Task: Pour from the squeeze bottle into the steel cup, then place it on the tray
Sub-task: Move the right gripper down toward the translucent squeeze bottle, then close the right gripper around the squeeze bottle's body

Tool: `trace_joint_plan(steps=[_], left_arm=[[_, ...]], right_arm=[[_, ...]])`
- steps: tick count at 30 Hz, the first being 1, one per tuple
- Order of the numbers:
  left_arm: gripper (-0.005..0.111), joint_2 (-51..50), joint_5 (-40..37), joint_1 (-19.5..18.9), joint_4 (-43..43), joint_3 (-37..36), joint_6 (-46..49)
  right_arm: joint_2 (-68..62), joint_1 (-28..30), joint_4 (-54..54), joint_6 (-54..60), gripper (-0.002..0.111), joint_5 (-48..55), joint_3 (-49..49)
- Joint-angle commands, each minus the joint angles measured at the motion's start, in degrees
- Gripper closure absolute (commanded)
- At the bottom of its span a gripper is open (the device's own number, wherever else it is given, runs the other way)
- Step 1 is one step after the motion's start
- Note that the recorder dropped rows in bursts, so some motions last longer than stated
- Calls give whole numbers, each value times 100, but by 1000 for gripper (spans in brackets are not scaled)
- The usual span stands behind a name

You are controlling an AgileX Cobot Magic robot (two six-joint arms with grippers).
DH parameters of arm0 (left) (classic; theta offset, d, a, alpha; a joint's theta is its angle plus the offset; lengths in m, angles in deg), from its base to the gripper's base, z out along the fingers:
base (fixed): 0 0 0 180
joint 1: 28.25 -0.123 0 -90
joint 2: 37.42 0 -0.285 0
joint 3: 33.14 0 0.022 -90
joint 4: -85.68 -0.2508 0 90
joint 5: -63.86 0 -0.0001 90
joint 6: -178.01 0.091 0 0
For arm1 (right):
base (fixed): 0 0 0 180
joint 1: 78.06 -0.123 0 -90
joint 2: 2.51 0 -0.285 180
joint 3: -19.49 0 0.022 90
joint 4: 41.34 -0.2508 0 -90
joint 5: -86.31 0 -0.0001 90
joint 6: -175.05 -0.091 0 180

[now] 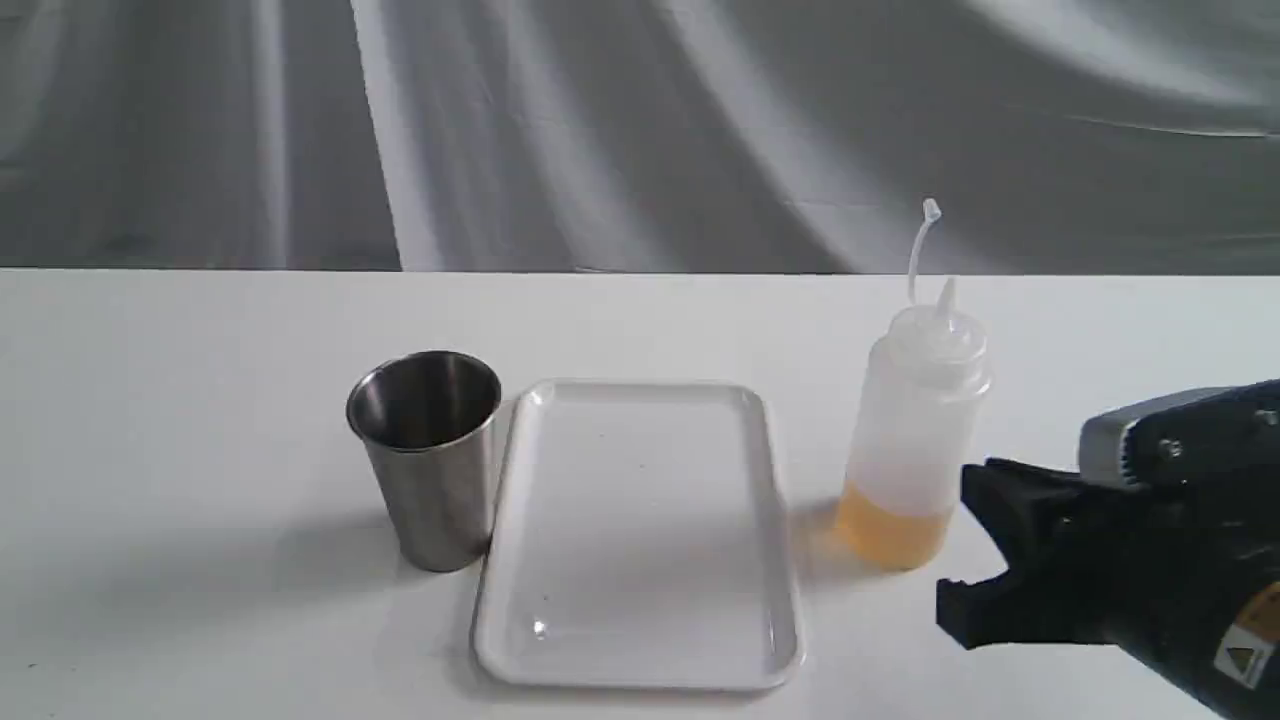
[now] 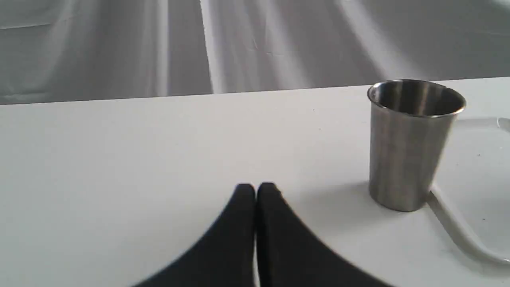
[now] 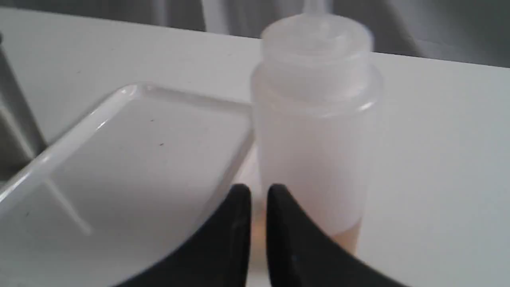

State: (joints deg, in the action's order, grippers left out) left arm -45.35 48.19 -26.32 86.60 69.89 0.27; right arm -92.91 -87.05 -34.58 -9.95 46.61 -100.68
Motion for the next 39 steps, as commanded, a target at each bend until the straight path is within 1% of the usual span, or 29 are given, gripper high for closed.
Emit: trace_joint_plan(steps=[1,2,3,5,6,8,17,22,25,27,29,30,32,39], left_arm=[[107,15,43,31,-4,-25,-15],[107,15,43,31,-4,-25,-15],[107,15,43,31,-4,-25,-15],[107,15,43,31,-4,-25,-15],[107,15,43,31,-4,-25,-15],[107,15,43,31,-4,-25,-28],[107,15,43,31,-4,-25,-28],[107,15,43,31,-4,-25,-16],[107,15,43,31,-4,-25,-16],[107,15,43,31,-4,-25,-16],[107,15,43,31,-4,-25,-16],[107,15,43,31,-4,-25,-16],[107,15,43,31,-4,-25,-28],[107,15,43,31,-4,-25,-28]], right_arm=[[-266,35,499,-68,71,-203,-43],[-323,35,499,-110,60,-242,-43],[-385,35,499,-152,41,-307,-43],[-524,35,439,-152,12,-586,-43],[-600,35,376,-152,3,-732,-43],[-717,35,376,-209,4,-879,-43],[-851,56,376,-243,4,-901,-43],[-960,539,578,-231,4,-925,-43],[-1119,811,635,-254,4,-1197,-43],[-1288,906,867,-254,4,-1590,-43],[-1522,906,1325,-57,4,-1885,-94],[-1628,906,1605,25,4,-1911,-150],[-1907,906,1828,51,4,-1911,-276],[-2367,906,1228,151,4,-1984,-316]])
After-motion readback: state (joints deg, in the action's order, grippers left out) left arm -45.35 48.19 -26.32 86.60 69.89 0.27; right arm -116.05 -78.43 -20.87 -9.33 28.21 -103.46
